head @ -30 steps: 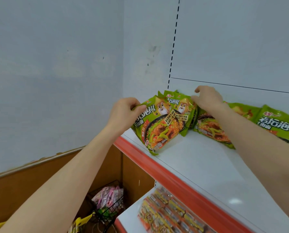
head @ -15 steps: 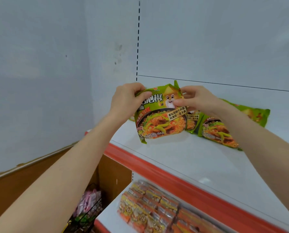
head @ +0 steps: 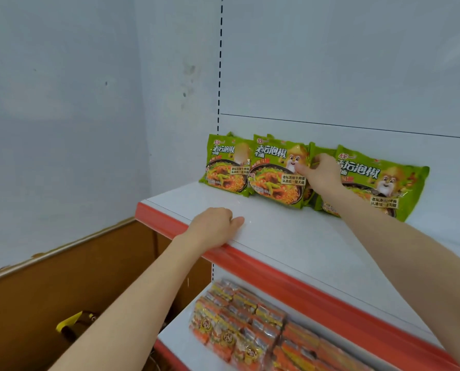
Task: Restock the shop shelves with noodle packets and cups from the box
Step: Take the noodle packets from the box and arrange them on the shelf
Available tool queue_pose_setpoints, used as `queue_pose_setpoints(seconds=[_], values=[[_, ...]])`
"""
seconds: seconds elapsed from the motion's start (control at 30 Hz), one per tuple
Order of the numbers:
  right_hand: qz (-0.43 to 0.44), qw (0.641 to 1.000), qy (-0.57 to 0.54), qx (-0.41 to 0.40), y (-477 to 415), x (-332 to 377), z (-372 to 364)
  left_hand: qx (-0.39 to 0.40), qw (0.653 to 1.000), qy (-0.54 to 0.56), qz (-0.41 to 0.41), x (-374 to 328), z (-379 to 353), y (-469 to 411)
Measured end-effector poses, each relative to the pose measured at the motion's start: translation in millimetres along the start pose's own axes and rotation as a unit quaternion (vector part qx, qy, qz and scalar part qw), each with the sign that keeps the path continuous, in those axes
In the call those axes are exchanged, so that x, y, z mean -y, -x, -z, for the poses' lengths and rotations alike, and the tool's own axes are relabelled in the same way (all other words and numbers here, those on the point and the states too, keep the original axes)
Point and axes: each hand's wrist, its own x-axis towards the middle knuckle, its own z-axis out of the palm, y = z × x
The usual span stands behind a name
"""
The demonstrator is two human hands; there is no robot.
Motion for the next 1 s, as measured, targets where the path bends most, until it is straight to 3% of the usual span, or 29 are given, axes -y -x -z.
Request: queue_pose_setpoints(seconds=[0.37,0.67,1.0], values=[[-0.013,0.998,0.055,0.018,-10.2,-6.0,-5.5,-0.009,1.000,-0.024,0.001,-0.7,-1.8,-0.9],[-0.029,0.998,0.022,0.045,-14.8,-9.7,-5.9,-0.022,1.000,-0.018,-0.002,-1.3,-4.2,0.9],[0.035,0.996,0.059,0.065,0.6,-5.0,20.2,-0.043,0.999,-0.025,-0.015,-4.1,-3.3,3.6]])
